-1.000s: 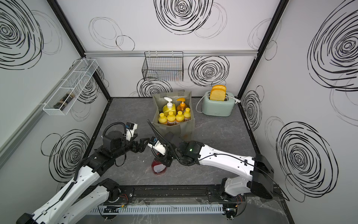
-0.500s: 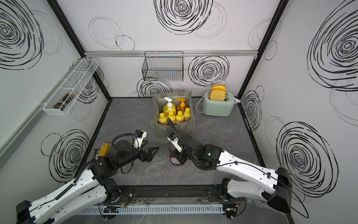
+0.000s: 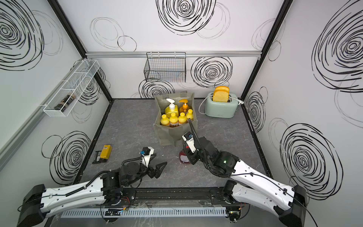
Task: Pack dish soap into the shopping bag
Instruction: Adjust the bottle of dish soap at the center of the board.
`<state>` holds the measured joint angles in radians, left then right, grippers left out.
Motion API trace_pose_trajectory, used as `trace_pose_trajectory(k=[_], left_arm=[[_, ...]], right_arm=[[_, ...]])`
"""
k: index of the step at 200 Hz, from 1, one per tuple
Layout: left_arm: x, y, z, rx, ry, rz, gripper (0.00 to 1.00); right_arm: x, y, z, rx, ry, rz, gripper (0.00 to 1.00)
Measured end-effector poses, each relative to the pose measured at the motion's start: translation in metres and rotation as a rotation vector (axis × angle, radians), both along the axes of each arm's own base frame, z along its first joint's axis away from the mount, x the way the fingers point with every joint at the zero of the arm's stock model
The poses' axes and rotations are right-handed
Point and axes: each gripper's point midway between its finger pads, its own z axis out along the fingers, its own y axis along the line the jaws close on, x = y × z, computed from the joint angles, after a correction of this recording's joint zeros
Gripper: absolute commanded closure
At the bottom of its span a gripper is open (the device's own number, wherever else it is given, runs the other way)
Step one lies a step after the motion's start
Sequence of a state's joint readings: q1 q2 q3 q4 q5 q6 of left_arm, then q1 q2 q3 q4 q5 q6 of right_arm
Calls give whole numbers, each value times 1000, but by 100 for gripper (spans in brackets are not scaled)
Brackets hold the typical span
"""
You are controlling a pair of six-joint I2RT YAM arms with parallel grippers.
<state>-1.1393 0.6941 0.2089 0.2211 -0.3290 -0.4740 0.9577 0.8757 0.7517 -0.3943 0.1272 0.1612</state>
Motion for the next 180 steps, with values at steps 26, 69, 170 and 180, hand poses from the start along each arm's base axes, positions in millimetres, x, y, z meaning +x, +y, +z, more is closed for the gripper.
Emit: trace_pose_trajectory(k=[26,69,170,180], left_arm=[[-2,-7,2,-33,-35,8,4],[3,2,-4,-124,-52,75,4],[-8,7,10,-315,-36,129,4],[-9,6,11,-318,-38,128,4]], right_arm=[[4,4,2,40,2,-8,85],[8,19,-5,56,33,5,80],[-2,49,-8,81,37,8,46],[-2,49,-3,100,30,5,39]])
